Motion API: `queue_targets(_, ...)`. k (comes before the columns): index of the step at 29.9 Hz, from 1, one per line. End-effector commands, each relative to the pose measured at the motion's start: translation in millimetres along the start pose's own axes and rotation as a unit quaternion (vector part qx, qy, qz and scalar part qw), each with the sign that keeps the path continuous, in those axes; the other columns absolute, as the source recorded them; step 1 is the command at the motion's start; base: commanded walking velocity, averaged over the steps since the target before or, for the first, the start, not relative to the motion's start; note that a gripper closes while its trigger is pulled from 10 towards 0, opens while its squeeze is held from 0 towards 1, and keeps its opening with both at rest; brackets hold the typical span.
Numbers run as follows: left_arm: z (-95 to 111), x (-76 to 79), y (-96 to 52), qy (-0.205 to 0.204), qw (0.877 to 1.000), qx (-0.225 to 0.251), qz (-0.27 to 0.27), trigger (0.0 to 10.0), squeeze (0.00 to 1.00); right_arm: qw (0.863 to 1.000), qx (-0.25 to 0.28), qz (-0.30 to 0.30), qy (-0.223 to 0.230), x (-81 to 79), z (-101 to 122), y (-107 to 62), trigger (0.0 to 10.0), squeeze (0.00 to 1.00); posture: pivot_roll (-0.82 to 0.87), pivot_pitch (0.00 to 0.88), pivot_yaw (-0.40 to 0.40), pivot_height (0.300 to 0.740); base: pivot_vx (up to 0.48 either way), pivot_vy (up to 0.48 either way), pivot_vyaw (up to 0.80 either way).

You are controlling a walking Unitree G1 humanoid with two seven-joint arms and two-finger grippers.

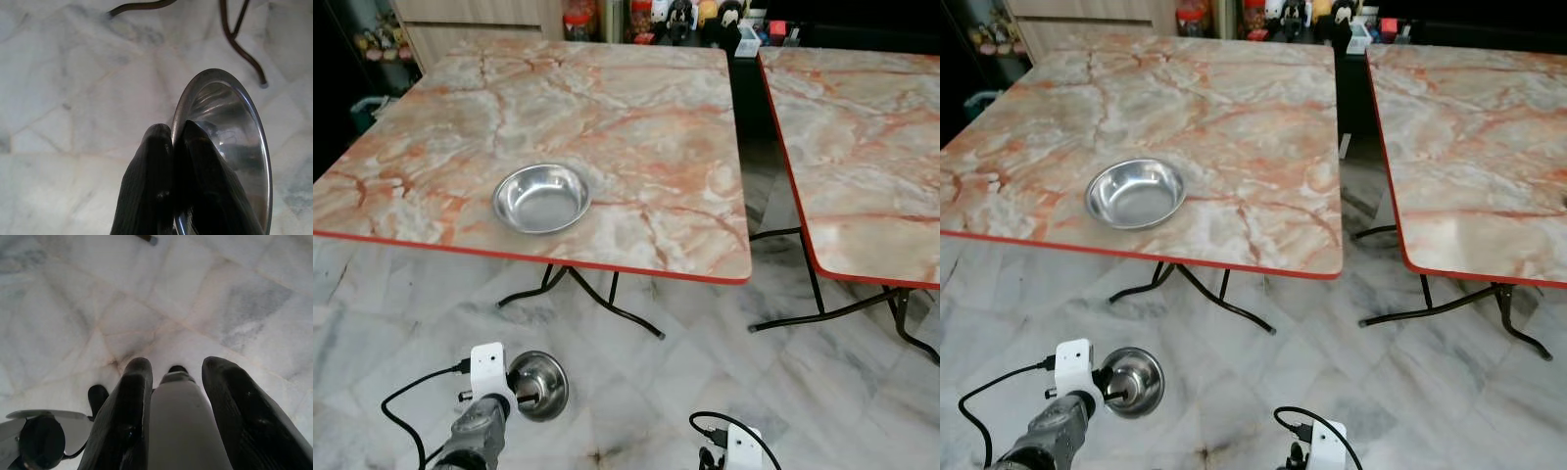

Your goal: Setting the table

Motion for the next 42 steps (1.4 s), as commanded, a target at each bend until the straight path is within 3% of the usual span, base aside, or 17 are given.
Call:
queue_targets(1,-10,-4.4,-2.5,0.0,1.0,-0.018,0.007,10.0,0.0,0.999,-0.034,0.001,0.003,1.1,-18,-4.8,10.0,0.0,-0.03,0.121,0.01,0.74,0.0,0.0,0.0)
queue_targets(6,-14,4.0,-2.6,-0.019,1.0,-0.02,0.0,10.0,0.0,0.998,-0.026,0.005,-0.049,12.1,-11,-3.5,10.0,0.0,-0.04,0.11,-0.002,0.74,0.0,0.0,0.0)
queue_targets(10,-16,6.4,-2.8,-0.019,1.0,-0.022,-0.003,10.0,0.0,0.999,-0.016,-0.027,-0.037,35.4,-5,-4.2,10.0,0.0,-0.05,0.102,-0.014,0.74,0.0,0.0,0.0)
queue_targets(11,-18,6.9,-3.3,-0.022,0.999,-0.024,-0.003,10.0,0.0,0.998,0.0,-0.044,-0.035,61.3,22,-0.4,10.0,0.0,-0.06,0.1,-0.014,0.74,0.0,0.0,0.0)
queue_targets(12,-18,6.9,-3.3,-0.022,0.999,-0.024,-0.003,10.0,0.0,0.998,0.0,-0.044,-0.035,61.3,22,-0.4,10.0,0.0,-0.06,0.1,-0.014,0.74,0.0,0.0,0.0)
queue_targets(13,-20,6.8,-4.0,-0.023,0.999,-0.028,-0.003,10.0,0.0,0.997,0.016,-0.058,-0.038,87.1,54,0.7,10.0,0.0,-0.06,0.098,-0.014,0.74,0.0,0.0,0.0)
queue_targets(17,-25,3.0,-5.7,-0.027,0.999,-0.036,0.0,10.0,0.0,0.996,0.04,-0.078,-0.033,108.6,84,-1.4,10.0,0.0,-0.06,0.101,-0.015,0.74,0.0,0.0,0.0)
queue_targets(20,-28,0.9,-6.5,-0.029,0.999,-0.041,0.003,10.0,0.0,0.995,0.049,-0.08,-0.034,111.3,92,-1.7,10.0,0.0,-0.06,0.111,-0.016,0.74,0.0,0.0,0.0)
queue_targets(23,-32,-0.6,-7.6,-0.03,0.998,-0.049,0.005,10.0,0.0,0.995,0.059,-0.071,-0.041,104.1,94,0.3,10.0,0.0,-0.05,0.124,-0.017,0.74,0.0,0.0,0.0)
queue_targets(27,-36,-2.7,-9.2,-0.026,0.998,-0.059,0.008,10.0,0.0,0.995,0.06,-0.056,-0.048,92.3,90,3.1,10.0,0.0,-0.05,0.133,-0.016,0.74,0.0,0.0,0.0)
queue_targets(30,-45,-13.2,-13.3,-0.024,0.997,-0.076,0.023,10.0,0.0,0.995,0.046,-0.042,-0.074,85.5,78,3.5,10.0,0.0,-0.05,0.144,-0.014,0.74,0.0,0.0,0.0)
queue_targets(42,-60,-26.2,-21.2,-0.031,0.994,-0.094,0.037,10.0,0.0,0.994,0.014,-0.057,-0.088,106.1,56,-5.6,10.0,0.0,-0.05,0.168,-0.013,0.74,0.0,0.0,0.0)
Point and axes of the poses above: a point about 5 cm out from each wrist's last joint towards the gripper, its own y axis pointing out of the wrist towards the gripper, its own z axis along the axis of the wrist's last joint, x = y × z, the point moved 1 cm from there along y, pointing out of the wrist towards the gripper, and after that the axes turned 1 degree about -y, right-handed, at the moved point
